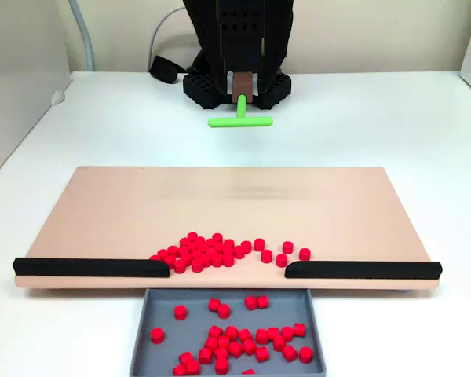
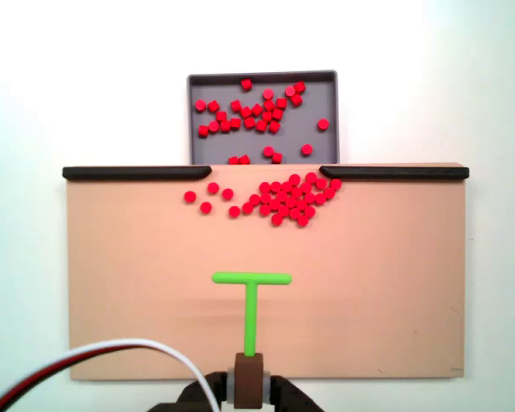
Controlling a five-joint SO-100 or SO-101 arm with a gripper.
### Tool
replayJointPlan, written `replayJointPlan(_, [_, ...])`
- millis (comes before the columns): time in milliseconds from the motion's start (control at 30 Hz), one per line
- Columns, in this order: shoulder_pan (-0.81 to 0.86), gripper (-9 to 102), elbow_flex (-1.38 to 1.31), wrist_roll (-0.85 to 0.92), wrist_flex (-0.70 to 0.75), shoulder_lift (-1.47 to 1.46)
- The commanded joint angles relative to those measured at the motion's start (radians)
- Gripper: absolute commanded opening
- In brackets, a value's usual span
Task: Push granules from left to the grey container
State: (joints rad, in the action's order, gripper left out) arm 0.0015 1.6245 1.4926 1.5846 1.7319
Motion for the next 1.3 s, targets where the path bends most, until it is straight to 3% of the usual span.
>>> replayJointPlan(0, [-0.006, 0, -0.021, 0.017, -0.003, 0.012])
replayJointPlan(933, [0.009, 0, -0.021, 0.081, -0.003, 0.009])
replayJointPlan(1267, [-0.012, 0, -0.006, 0.029, 0.000, 0.009])
